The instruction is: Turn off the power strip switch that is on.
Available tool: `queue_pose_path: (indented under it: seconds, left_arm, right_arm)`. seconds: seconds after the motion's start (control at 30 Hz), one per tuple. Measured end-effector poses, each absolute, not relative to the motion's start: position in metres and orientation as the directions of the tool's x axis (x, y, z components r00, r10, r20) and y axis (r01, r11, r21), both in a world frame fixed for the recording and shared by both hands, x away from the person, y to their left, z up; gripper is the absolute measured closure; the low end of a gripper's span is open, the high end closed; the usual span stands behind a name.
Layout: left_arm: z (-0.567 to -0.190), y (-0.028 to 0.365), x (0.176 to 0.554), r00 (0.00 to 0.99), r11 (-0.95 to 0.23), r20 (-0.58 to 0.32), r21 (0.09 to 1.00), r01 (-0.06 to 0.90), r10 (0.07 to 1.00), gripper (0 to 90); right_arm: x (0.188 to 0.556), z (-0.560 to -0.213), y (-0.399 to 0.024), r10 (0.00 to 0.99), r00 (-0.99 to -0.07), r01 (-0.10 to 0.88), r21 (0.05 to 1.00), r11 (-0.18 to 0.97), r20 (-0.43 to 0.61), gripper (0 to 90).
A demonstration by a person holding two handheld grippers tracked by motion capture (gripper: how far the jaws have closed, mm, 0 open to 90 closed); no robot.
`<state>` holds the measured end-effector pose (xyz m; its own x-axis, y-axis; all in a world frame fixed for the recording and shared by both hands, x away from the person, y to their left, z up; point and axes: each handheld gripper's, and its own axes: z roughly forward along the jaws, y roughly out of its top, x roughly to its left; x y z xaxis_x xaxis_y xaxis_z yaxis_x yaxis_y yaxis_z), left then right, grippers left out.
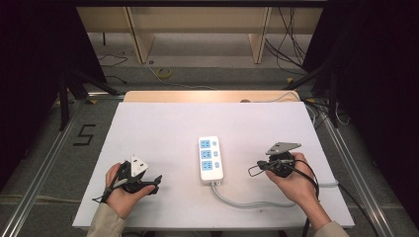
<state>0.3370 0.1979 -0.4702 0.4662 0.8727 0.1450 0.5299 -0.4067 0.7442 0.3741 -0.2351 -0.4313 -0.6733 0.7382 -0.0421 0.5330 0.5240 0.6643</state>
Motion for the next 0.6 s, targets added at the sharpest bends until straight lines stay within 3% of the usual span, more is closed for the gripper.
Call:
queue_pose_path:
  seconds: [0.6]
  left_arm:
    - [-0.47, 0.197, 0.337, 0.468, -0.412, 0.15, 0.743, 0.527, 0.871, 14.9]
  right_arm:
    - [0.386, -0.429, -0.219, 0.723, -0.689, 0.527, 0.652, 0.545, -0.048, 90.0]
